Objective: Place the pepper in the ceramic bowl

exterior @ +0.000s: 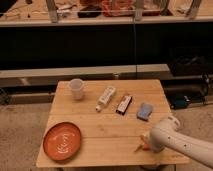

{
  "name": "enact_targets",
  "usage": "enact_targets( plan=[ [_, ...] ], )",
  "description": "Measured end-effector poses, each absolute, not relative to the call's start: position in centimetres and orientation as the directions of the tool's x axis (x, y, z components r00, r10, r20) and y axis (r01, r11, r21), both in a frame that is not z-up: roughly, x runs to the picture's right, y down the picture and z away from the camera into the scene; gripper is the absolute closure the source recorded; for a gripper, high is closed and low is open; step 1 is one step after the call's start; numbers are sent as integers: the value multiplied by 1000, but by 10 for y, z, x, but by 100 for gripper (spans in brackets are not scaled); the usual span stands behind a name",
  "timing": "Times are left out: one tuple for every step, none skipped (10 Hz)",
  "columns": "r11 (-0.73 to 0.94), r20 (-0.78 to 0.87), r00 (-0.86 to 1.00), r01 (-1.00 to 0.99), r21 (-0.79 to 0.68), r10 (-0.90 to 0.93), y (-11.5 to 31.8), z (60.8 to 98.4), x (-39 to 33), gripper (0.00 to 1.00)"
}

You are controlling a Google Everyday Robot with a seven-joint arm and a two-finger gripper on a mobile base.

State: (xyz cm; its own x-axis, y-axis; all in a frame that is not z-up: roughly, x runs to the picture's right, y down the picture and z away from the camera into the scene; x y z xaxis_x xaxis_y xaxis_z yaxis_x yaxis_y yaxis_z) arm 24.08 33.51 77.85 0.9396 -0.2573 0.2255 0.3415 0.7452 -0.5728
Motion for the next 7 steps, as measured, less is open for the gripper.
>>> enact_targets(
  plan=[
    [745,226,940,341,-573,-257,335,777,241,38],
    [746,226,940,341,-572,-257,334,777,240,32],
    [747,226,939,342,-571,-257,332,777,240,30],
    [747,227,939,344,-568,-260,330,776,239,30],
    [747,227,938,346,-567,-262,328,774,239,30],
    [746,228,938,347,-569,-262,327,772,239,30],
    [745,228,939,344,-572,-258,327,769,240,33]
  ],
)
